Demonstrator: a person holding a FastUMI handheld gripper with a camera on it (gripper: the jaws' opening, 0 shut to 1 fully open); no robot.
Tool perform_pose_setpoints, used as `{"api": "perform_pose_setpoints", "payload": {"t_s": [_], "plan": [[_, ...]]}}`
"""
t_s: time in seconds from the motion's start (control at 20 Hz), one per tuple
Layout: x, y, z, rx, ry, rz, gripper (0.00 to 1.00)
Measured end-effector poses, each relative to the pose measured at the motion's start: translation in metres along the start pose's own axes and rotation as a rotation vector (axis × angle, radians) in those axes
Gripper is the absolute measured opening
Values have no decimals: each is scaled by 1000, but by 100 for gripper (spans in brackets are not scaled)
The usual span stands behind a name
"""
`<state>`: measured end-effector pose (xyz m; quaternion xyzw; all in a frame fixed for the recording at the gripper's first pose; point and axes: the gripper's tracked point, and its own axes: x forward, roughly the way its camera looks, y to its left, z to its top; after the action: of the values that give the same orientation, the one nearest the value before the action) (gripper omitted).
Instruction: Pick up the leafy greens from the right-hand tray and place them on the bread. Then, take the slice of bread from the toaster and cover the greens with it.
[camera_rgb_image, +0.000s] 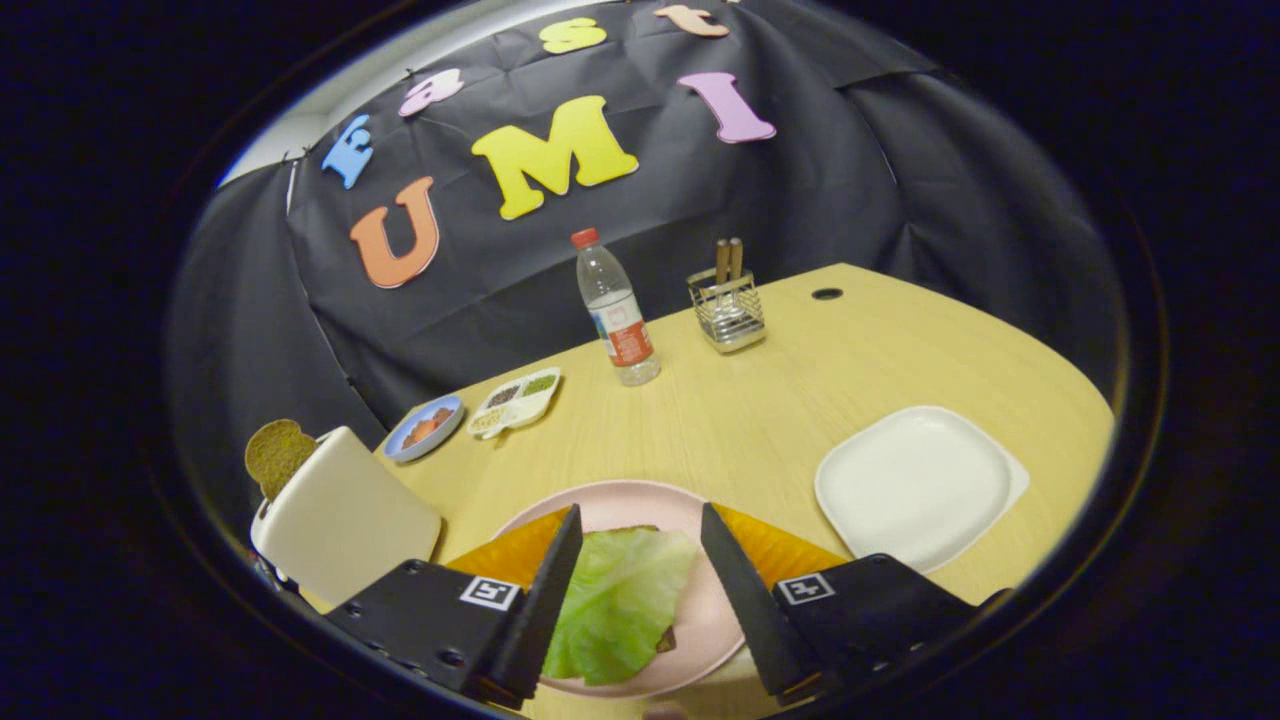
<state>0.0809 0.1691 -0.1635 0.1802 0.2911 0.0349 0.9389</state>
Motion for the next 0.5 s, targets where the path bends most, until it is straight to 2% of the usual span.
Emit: {"api": "perform_pose_setpoints", "payload": {"t_s": [0.1,0.3,0.5], "plan": [[-15,2,17,-59,-73,-16,93],[-60,13,54,-178,-249,-70,96],[-100,51,71,-232,-339,-43,95]]}}
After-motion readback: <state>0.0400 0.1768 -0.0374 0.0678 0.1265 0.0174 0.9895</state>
